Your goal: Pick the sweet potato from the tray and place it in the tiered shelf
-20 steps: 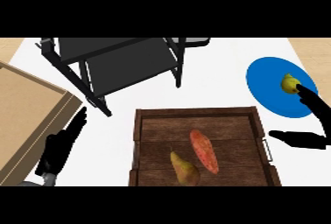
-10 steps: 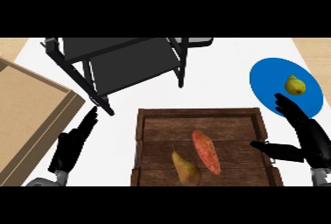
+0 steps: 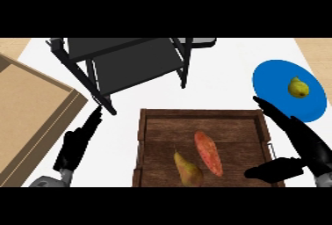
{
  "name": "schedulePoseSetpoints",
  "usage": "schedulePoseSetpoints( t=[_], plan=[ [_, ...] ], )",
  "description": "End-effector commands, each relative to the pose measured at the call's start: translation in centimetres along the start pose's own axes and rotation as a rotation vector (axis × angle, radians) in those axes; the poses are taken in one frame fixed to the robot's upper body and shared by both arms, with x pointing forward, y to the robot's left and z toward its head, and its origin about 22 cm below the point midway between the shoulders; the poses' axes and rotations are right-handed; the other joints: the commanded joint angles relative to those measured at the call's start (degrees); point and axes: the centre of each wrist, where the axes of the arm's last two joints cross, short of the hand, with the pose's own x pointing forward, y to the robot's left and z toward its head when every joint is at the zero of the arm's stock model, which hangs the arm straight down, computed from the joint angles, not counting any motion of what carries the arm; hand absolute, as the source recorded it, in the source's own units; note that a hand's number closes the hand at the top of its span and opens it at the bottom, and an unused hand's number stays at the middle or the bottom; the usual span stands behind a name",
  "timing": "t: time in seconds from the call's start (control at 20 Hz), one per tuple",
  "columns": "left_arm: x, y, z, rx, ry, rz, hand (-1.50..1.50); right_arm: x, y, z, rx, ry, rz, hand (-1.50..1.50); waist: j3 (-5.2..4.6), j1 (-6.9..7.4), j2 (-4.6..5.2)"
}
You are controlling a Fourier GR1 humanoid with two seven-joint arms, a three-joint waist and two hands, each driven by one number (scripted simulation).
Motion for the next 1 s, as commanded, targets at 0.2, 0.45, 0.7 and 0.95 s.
schedulePoseSetpoints(
  t=[0.2, 0.45, 0.7, 0.95],
  plan=[
    [1.7, 0.4, -1.1, -0.016, -0.024, -0.003, 0.00, 5.8, 0.3, 0.8, -0.101, 0.233, 0.573, -1.50, -0.25, 1.44, 0.06],
    [0.8, -1.1, -0.4, -0.030, -0.022, -0.010, 0.00, 10.1, 6.5, -0.7, -0.064, 0.285, 0.636, -1.50, 0.05, 1.54, 0.16],
    [0.7, 0.3, 0.2, -0.021, -0.005, -0.008, 0.00, 11.0, 10.6, -3.0, 0.062, 0.345, 0.616, -1.50, 0.14, 0.89, 0.14],
    [1.3, 0.8, 0.2, -0.009, -0.014, -0.014, 0.00, 11.6, 14.2, -4.3, 0.073, 0.416, 0.637, -1.50, 0.16, 0.73, 0.04]
  ],
)
